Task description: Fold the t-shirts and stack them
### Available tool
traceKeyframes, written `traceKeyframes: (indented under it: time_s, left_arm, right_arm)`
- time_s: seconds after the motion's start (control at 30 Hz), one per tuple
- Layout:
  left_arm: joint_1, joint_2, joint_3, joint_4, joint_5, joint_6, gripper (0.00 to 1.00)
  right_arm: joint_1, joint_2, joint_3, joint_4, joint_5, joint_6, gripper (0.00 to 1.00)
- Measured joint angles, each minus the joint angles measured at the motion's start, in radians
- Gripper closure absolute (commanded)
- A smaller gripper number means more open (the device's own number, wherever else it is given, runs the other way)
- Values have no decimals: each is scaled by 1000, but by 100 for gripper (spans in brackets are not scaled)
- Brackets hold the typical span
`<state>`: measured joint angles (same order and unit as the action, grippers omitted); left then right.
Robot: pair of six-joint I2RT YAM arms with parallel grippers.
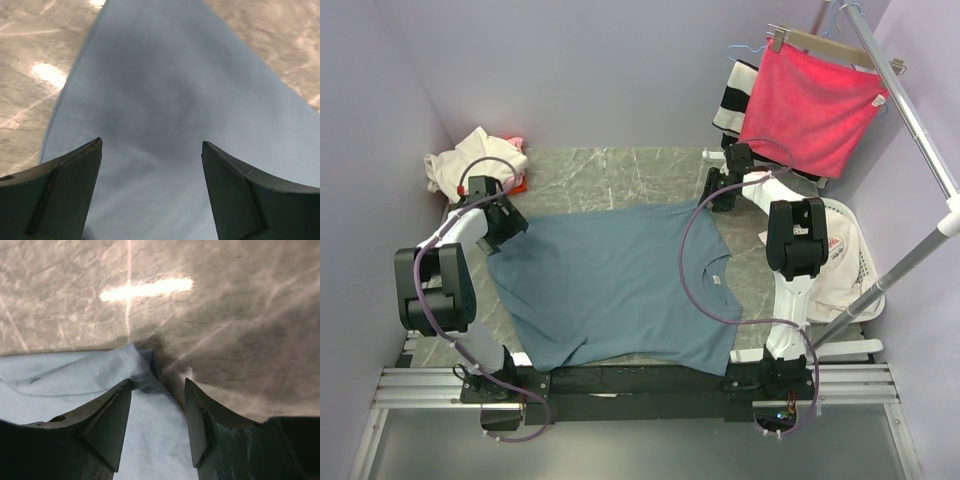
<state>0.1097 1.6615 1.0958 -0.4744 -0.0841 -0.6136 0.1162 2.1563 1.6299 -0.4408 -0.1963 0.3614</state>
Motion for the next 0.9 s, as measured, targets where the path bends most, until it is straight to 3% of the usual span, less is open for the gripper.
traceKeyframes:
  time_s: [0.2, 0.37, 0.43, 0.53, 0.57, 0.73, 0.9]
  left_arm:
    - [27, 3, -12, 15, 16, 0, 15]
    - [42, 22, -12, 45, 45, -4, 16]
    - [47, 33, -12, 53, 54, -4, 16]
    - [53, 52, -12, 63, 76, -5, 16]
    - [55, 55, -13, 66, 80, -8, 17]
    - [55, 56, -13, 70, 99, -8, 17]
    - [55, 56, -13, 74, 117, -8, 18]
  right_arm:
    - [-1, 30, 25, 8, -111, -19, 46]
    - [-2, 74, 54, 27, -229, -25, 57]
    - [-2, 85, 72, 24, -263, -26, 67]
    - [-2, 92, 81, 30, -290, -30, 96]
    - [-2, 92, 80, 33, -295, -30, 100]
    - [-1, 63, 34, 84, -302, -41, 100]
    - [26, -94, -93, 82, -299, -112, 100]
